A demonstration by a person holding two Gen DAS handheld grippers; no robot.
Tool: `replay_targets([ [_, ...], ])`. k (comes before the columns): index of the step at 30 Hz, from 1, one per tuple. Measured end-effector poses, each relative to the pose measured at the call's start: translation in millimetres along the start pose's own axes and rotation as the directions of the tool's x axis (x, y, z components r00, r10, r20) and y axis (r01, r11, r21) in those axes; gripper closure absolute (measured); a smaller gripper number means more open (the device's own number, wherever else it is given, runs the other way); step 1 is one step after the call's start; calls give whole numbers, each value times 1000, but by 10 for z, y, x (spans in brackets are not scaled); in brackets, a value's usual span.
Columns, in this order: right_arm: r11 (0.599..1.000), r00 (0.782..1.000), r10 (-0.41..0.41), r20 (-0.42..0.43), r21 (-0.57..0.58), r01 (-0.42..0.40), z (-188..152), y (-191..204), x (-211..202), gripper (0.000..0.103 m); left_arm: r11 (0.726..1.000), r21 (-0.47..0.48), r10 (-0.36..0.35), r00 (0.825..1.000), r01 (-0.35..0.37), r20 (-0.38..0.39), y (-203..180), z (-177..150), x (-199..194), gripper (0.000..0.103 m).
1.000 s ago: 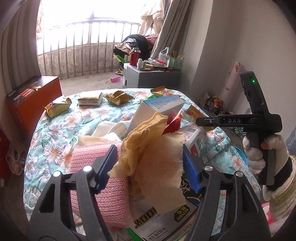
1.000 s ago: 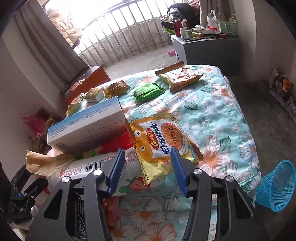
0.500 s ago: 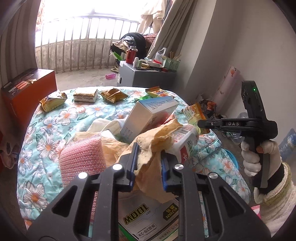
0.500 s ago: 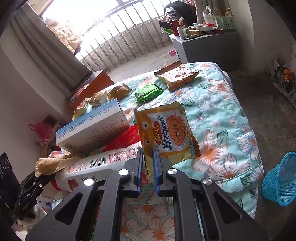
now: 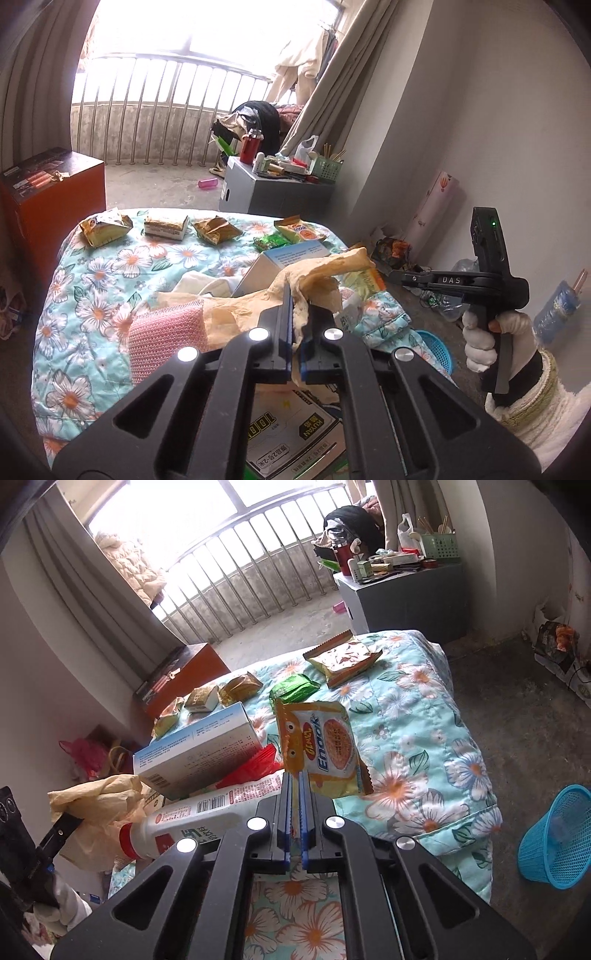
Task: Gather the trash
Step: 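Lift the paper and snack packet and carry both over the blue wastebasket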
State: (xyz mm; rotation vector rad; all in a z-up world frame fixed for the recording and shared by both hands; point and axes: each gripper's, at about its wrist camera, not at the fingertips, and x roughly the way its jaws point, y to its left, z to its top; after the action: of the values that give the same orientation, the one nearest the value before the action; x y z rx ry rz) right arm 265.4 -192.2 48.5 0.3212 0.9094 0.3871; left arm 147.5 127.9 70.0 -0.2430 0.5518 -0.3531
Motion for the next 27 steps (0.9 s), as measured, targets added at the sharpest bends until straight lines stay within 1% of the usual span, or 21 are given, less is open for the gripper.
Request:
replay_targets([
  [6, 1000, 999, 1, 46, -10, 0, 0, 52, -226, 100, 999, 27, -21, 996, 18, 91, -131, 95, -305, 102],
  [9, 1000, 998, -3, 60, -7, 3, -22, 59, -309, 100, 999, 28, -21, 993, 18, 117, -159, 122, -435, 102],
  [12, 1000, 998, 1, 65, -15, 0, -55, 69, -370, 100, 999, 20, -41, 989, 39, 140, -182, 149, -560, 102],
  [15, 999, 998, -5, 68, -43, 8, -91, 95, -413, 98, 999, 20, -47, 986, 45, 163, -200, 174, -669, 102],
  [17, 996, 997, -27, 68, -83, 33, -129, 118, -409, 98, 999, 17, -52, 983, 50, 174, -194, 187, -715, 102],
  [19, 988, 996, -57, 67, -136, 66, -189, 157, -365, 91, 998, 5, -64, 982, 64, 180, -170, 190, -768, 102],
  [20, 984, 995, -72, 62, -156, 81, -222, 169, -328, 78, 997, -3, -70, 981, 72, 180, -156, 191, -784, 102],
  [21, 982, 995, -80, 53, -169, 88, -245, 176, -289, 70, 997, -11, -75, 981, 78, 181, -138, 193, -791, 102],
  [23, 977, 996, -82, 47, -191, 89, -274, 210, -226, 68, 996, -28, -83, 980, 89, 180, -94, 194, -782, 102],
  [24, 976, 996, -81, 42, -200, 88, -273, 233, -187, 64, 995, -36, -85, 980, 93, 177, -70, 193, -770, 102],
  [26, 977, 997, -78, 29, -199, 82, -228, 268, -82, 59, 994, -55, -87, 981, 98, 171, -11, 188, -738, 102],
  [27, 977, 997, -77, 22, -196, 80, -193, 290, -18, 58, 993, -66, -87, 982, 99, 168, 21, 186, -714, 102],
])
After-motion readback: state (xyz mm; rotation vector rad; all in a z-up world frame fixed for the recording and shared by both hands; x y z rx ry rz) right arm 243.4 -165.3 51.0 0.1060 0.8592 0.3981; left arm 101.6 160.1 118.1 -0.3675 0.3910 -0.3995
